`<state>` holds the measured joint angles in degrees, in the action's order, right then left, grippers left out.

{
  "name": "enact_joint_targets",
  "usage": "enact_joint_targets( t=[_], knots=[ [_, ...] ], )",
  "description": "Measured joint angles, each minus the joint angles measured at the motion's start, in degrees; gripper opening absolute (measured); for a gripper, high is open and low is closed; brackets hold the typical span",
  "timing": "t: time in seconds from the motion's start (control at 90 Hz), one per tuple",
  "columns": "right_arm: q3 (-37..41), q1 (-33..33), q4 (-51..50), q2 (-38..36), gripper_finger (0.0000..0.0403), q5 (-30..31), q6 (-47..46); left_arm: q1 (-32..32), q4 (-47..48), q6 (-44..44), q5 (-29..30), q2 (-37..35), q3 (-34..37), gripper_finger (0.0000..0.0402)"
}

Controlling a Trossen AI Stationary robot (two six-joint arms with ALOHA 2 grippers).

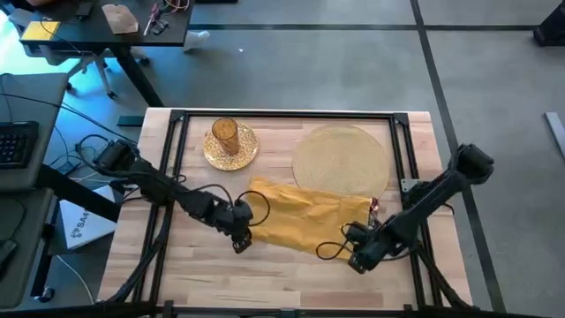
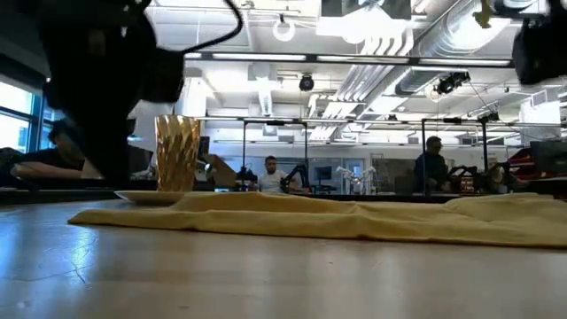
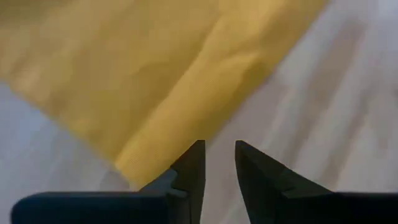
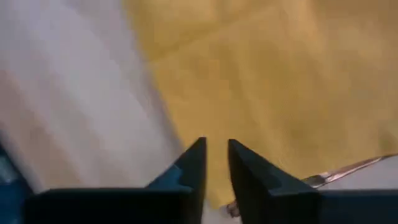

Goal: Set table place
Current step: Fold the yellow table napkin

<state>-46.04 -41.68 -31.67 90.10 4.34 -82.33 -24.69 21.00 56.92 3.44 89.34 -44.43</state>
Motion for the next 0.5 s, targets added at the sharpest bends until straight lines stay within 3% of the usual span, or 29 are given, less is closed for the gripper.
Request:
enact_joint_targets(
  t=[0.189, 0.367, 0.5],
  knots=[
    [-2.8, 0.8, 12.0, 9.6, 0.0004, -4.9, -10.2, -3.5, 11.6, -2.0, 0.8, 0.5, 0.9, 0.0038],
    [-14.4, 1.8, 9.7, 17.3, 0.0001, -5.3, -8.2, -7.3, 21.2, -3.8, 1.8, 0.1, 0.7, 0.0019],
    [-22.3, 2.3, 3.4, 21.4, 0.0, -6.5, -5.1, -9.8, 25.0, 2.7, 2.4, -1.5, 1.0, 0.0011]
  ],
)
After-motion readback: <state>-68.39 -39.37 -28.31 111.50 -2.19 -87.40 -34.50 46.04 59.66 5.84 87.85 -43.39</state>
